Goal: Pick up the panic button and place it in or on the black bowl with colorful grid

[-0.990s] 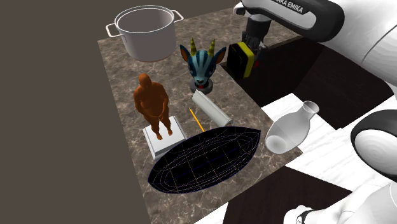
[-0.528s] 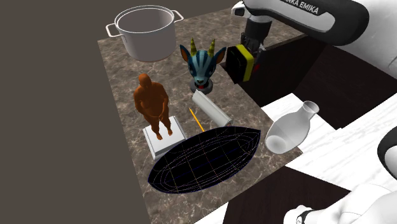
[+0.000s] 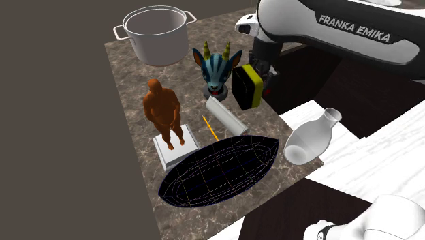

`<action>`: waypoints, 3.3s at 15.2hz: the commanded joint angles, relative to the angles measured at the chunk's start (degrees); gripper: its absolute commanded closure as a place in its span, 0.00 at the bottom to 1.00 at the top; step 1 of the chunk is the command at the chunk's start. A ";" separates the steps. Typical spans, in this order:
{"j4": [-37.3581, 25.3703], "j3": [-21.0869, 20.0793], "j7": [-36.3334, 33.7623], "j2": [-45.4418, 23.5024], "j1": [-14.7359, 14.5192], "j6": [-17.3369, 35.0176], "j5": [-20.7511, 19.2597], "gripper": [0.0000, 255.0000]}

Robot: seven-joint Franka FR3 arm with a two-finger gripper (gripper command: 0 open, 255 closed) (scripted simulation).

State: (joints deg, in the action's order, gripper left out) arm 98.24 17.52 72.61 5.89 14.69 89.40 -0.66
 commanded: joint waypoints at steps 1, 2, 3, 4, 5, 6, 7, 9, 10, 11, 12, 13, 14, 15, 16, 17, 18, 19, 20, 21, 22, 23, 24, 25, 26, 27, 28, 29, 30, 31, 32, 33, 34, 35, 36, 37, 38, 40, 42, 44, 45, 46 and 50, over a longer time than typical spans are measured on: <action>3.43 -1.64 -3.02 2.94 -1.16 0.68 -0.51 1.00; 4.75 -2.50 -4.47 4.16 -1.71 0.82 -0.61 1.00; 6.00 -3.39 -5.92 5.32 -2.22 0.94 -0.67 1.00; 7.18 -4.27 -7.36 6.42 -2.73 1.04 -0.67 1.00; 8.28 -5.17 -8.79 7.45 -3.24 1.12 -0.63 1.00; 9.32 -6.07 -10.21 8.43 -3.75 1.20 -0.54 1.00; 10.28 -6.97 -11.63 9.34 -4.25 1.26 -0.41 1.00; 12.01 -8.83 -14.45 10.99 -5.23 1.37 -0.03 1.00; 12.77 -9.76 -15.86 11.73 -5.73 1.41 0.21 1.00; 13.47 -10.70 -17.25 12.40 -6.21 1.45 0.49 1.00; 14.11 -11.64 -18.65 13.02 -6.72 1.49 0.79 1.00; 14.68 -12.60 -20.05 13.57 -7.21 1.53 1.12 1.00; 15.18 -13.55 -21.44 14.07 -7.71 1.57 1.46 1.00; 15.63 -14.50 -22.83 14.50 -8.22 1.62 1.83 1.00; 16.04 -15.57 -24.36 14.91 -8.77 1.67 2.25 1.00; 16.94 -15.58 -24.34 15.05 -8.76 2.43 2.25 1.00; 17.83 -15.58 -24.31 15.17 -8.75 3.20 2.25 1.00; 18.70 -15.58 -24.29 15.27 -8.75 3.96 2.25 1.00; 19.56 -15.58 -24.27 15.37 -8.74 4.73 2.25 1.00; 20.41 -15.58 -24.24 15.45 -8.74 5.49 2.25 1.00; 21.25 -15.59 -24.22 15.53 -8.74 6.26 2.25 1.00; 22.07 -15.59 -24.20 15.59 -8.73 7.02 2.25 1.00; 22.89 -15.58 -24.17 15.63 -8.73 7.79 2.25 1.00; 23.69 -15.58 -24.15 15.67 -8.73 8.56 2.25 1.00; 24.48 -15.58 -24.12 15.69 -8.73 9.33 2.25 1.00; 25.26 -15.58 -24.10 15.70 -8.72 10.09 2.25 1.00; 26.03 -15.58 -24.07 15.69 -8.72 10.86 2.26 1.00; 26.75 -15.58 -24.05 15.68 -8.72 11.60 2.26 1.00; 26.75 -15.58 -24.05 15.69 -8.72 11.60 2.26 1.00; 26.75 -15.58 -24.05 15.68 -8.72 11.60 2.26 1.00; 26.75 -15.58 -24.05 15.68 -8.72 11.60 2.26 1.00; 26.75 -15.58 -24.05 15.68 -8.72 11.60 2.26 1.00; 26.75 -15.58 -24.05 15.68 -8.72 11.60 2.26 1.00; 26.75 -15.58 -24.05 15.68 -8.72 11.60 2.26 1.00; 26.75 -15.58 -24.05 15.68 -8.72 11.60 2.26 1.00; 26.75 -15.57 -24.04 15.68 -8.72 11.60 2.26 0.00; 26.72 -15.57 -24.05 15.66 -8.72 11.60 2.26 0.00; 26.72 -15.57 -24.04 15.66 -8.72 11.59 2.26 0.00; 26.75 -15.58 -24.05 15.68 -8.72 11.60 2.26 0.00; 22.68 -15.50 -24.06 15.43 -8.69 7.78 2.22 0.00; 20.54 -15.46 -24.06 15.19 -8.68 5.87 2.20 0.00; 18.79 -15.43 -24.06 14.95 -8.67 4.37 2.20 0.00; 18.79 -15.43 -24.06 14.95 -8.67 4.37 2.20 0.00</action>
State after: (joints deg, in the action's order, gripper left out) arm 117.16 2.10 48.56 20.88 6.03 93.88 1.53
